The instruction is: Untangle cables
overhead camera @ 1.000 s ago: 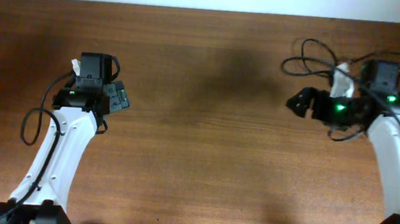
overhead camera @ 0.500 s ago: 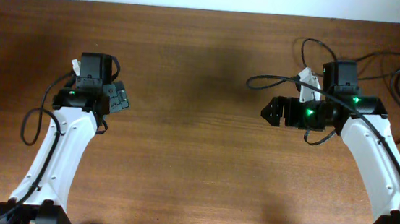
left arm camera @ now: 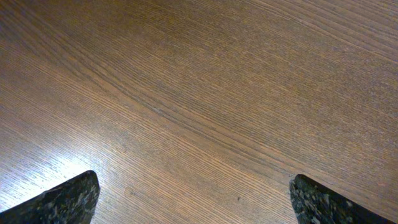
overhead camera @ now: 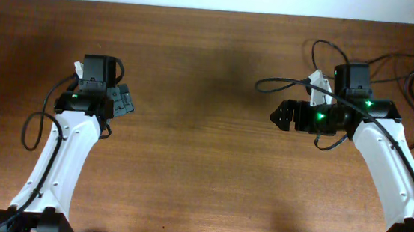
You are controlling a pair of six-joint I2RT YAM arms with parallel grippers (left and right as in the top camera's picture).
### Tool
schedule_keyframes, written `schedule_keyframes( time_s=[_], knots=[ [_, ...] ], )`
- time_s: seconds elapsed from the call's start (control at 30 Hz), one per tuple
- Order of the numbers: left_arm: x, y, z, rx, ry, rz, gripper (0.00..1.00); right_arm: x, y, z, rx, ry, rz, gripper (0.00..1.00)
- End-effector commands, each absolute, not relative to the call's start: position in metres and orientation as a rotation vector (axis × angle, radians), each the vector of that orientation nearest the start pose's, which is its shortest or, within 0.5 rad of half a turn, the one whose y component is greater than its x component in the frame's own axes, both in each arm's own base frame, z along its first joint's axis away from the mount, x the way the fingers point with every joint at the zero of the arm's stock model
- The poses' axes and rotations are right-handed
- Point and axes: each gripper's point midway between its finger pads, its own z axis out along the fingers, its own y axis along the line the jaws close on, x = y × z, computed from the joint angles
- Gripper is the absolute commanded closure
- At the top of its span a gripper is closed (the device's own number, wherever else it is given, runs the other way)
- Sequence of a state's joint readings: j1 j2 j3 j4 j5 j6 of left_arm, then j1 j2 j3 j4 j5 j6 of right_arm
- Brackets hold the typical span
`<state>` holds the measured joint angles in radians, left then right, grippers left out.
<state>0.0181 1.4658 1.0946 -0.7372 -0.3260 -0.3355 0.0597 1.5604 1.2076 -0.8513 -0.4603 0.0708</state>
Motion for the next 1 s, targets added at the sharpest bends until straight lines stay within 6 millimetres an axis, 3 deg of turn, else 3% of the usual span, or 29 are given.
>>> schedule_keyframes(
  time_s=[0.0, 0.4, 0.47, 0.6, 0.73, 0.9, 0.97],
  knots=[
    [0.347, 0.061, 0.133, -0.544, 2.554, 0.333, 0.01, 0.343, 0.098, 0.136, -0.126, 2.728, 0.656, 0.01],
    [0.343, 0.061, 0.131, -0.542, 2.577, 0.34, 0.01, 0.343, 0.098, 0.136, -0.126, 2.728, 0.656, 0.01],
    [0.332, 0.06, 0.126, -0.539, 2.624, 0.356, 0.01, 0.343, 0.098, 0.136, -0.126, 2.728, 0.656, 0.01],
    [0.331, 0.057, 0.125, -0.535, 2.635, 0.335, 0.01, 0.343, 0.098, 0.136, -0.126, 2.728, 0.656, 0.01],
    [0.332, 0.051, 0.141, -0.512, 2.596, 0.272, 0.01, 0.343, 0.098, 0.136, -0.126, 2.728, 0.656, 0.01],
    [0.355, 0.02, 0.139, -0.083, 2.551, 0.104, 0.01, 0.343, 0.098, 0.136, -0.126, 2.728, 0.656, 0.01],
    [0.353, 0.02, 0.138, -0.085, 2.497, 0.098, 0.01, 0.343, 0.098, 0.136, -0.126, 2.728, 0.656, 0.01]
  ],
)
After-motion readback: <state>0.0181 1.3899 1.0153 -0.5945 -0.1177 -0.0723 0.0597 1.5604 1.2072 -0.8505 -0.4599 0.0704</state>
